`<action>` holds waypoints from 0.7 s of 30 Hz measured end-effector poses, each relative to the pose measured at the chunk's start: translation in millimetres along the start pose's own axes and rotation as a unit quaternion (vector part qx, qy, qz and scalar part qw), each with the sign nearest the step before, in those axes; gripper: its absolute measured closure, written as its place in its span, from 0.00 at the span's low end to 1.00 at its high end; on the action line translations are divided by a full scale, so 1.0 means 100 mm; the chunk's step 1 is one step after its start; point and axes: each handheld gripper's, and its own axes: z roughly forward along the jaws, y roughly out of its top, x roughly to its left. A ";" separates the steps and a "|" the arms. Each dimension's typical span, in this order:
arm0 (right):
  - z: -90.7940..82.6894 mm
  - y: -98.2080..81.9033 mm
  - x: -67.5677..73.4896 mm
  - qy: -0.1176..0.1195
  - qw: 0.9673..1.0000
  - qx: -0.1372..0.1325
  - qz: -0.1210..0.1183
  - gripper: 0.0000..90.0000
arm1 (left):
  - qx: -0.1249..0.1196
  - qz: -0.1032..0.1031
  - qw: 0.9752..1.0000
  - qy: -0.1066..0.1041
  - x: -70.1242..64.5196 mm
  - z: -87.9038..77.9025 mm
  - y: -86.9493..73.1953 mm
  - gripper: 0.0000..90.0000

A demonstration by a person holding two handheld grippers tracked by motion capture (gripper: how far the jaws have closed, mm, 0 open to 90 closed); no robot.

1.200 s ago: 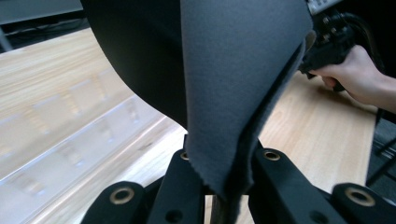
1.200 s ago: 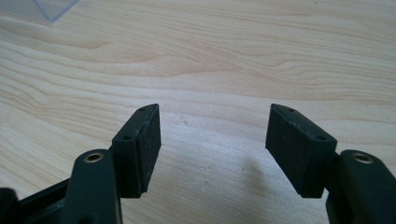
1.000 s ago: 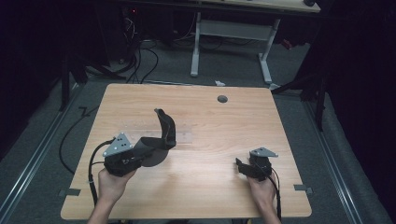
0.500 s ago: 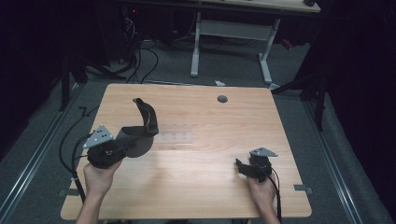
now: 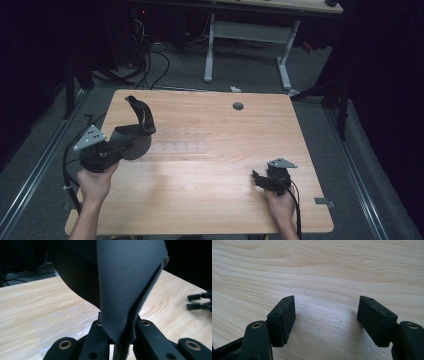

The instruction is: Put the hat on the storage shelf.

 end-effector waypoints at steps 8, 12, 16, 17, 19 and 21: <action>0.00 0.00 0.00 0.001 1.000 -0.001 -0.002 0.35 | -0.022 0.021 0.999 0.029 0.15 0.06 0.09 0.95; 0.00 0.00 0.00 0.000 1.000 -0.001 -0.002 0.35 | -0.029 0.020 0.999 0.037 0.21 0.10 0.13 0.95; 0.00 0.00 0.00 0.000 1.000 -0.001 -0.003 0.35 | -0.031 0.026 0.998 0.054 0.28 0.15 0.15 0.95; 0.00 0.00 0.00 0.000 1.000 0.000 -0.001 0.35 | -0.033 0.025 0.997 0.058 0.30 0.16 0.16 0.95; 0.00 0.00 0.00 0.001 1.000 0.000 -0.002 0.35 | -0.038 0.026 0.997 0.067 0.34 0.19 0.16 0.95; 0.00 0.00 0.00 0.001 1.000 0.000 -0.002 0.35 | -0.041 0.027 0.996 0.074 0.38 0.21 0.16 0.95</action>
